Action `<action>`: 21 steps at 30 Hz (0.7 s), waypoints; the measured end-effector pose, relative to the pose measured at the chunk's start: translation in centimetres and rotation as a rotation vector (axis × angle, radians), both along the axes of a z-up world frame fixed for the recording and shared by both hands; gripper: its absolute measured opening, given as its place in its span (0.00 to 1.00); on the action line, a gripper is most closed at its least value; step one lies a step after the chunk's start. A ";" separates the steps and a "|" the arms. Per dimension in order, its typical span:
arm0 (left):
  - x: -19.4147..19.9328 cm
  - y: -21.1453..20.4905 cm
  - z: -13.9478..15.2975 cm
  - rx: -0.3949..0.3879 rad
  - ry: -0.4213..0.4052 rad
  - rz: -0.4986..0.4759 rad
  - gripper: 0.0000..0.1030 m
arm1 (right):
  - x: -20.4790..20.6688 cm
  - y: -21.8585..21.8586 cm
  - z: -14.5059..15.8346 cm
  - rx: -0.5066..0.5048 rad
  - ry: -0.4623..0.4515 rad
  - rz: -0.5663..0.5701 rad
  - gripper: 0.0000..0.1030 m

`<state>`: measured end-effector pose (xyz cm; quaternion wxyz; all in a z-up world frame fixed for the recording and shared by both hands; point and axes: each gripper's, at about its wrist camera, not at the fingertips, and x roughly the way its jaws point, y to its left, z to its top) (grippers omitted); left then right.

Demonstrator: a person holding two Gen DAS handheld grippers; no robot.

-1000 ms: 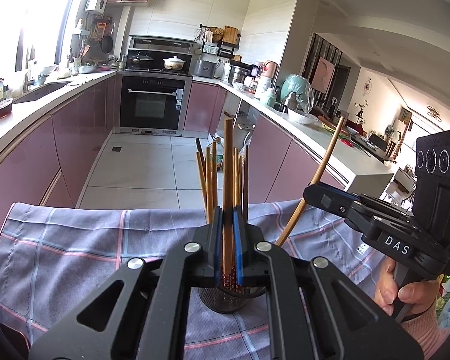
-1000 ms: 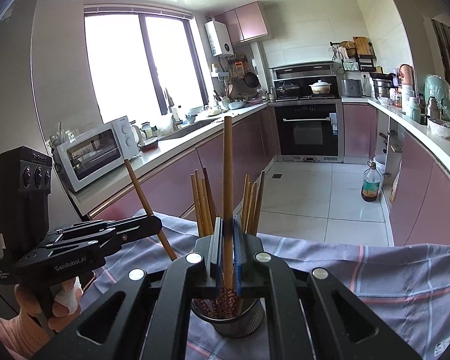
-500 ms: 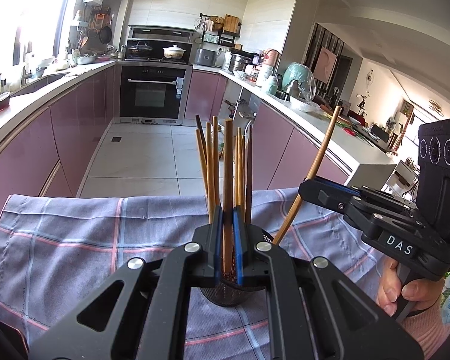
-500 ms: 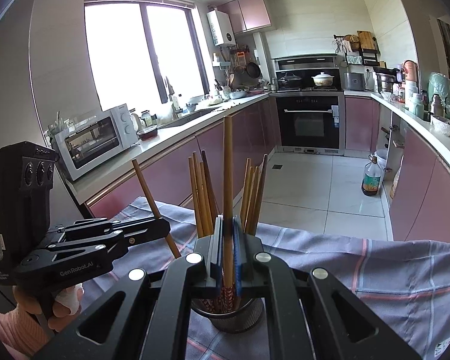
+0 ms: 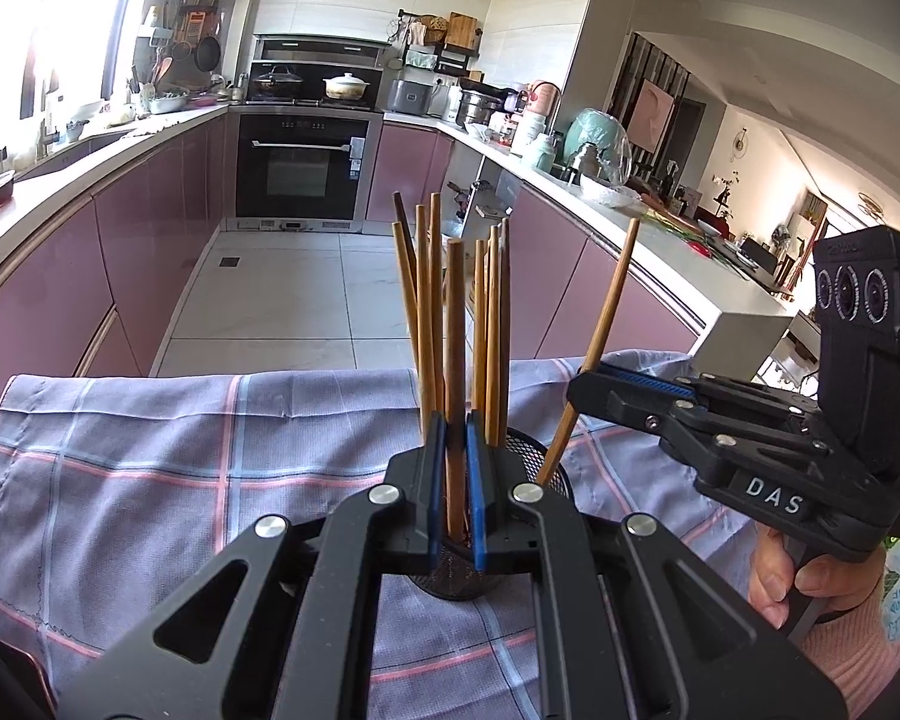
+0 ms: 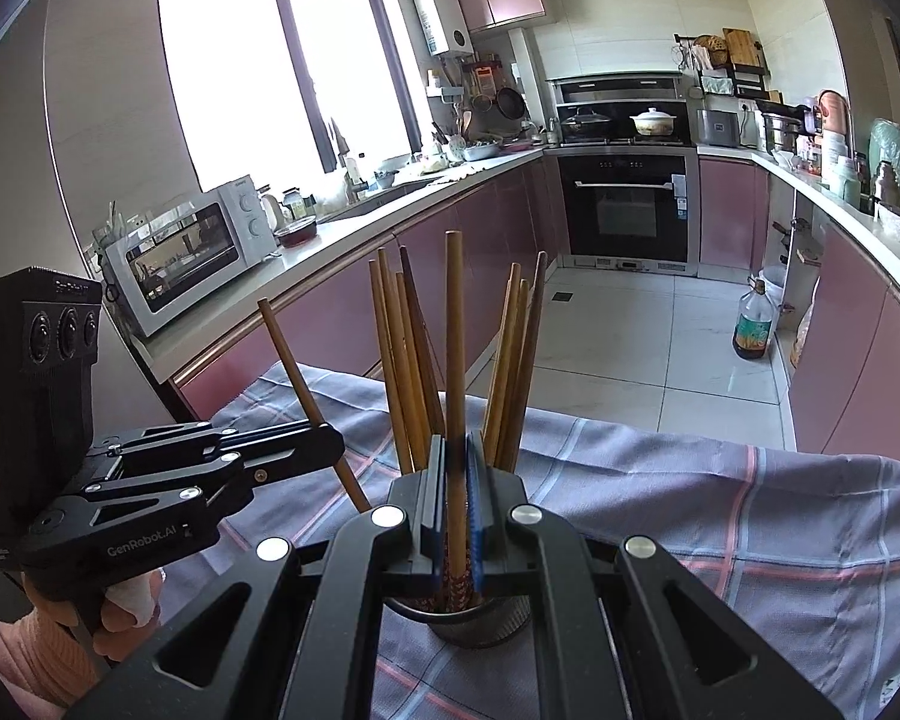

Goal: Organize utensils
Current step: 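Lower the held chopstick into the black mesh cup, then open the right gripper and pull back from the mesh cup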

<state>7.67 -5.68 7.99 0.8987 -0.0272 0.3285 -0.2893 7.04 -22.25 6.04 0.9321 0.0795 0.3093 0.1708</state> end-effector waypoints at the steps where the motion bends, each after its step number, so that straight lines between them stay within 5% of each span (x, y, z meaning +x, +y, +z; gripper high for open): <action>1: 0.1 0.0 0.0 0.000 -0.002 0.007 0.07 | 0.1 -0.1 -0.2 0.002 0.002 -0.001 0.05; 21: 1.2 0.0 -1.3 0.016 0.011 -0.011 0.08 | 1.2 -0.9 -1.0 0.028 0.022 -0.029 0.07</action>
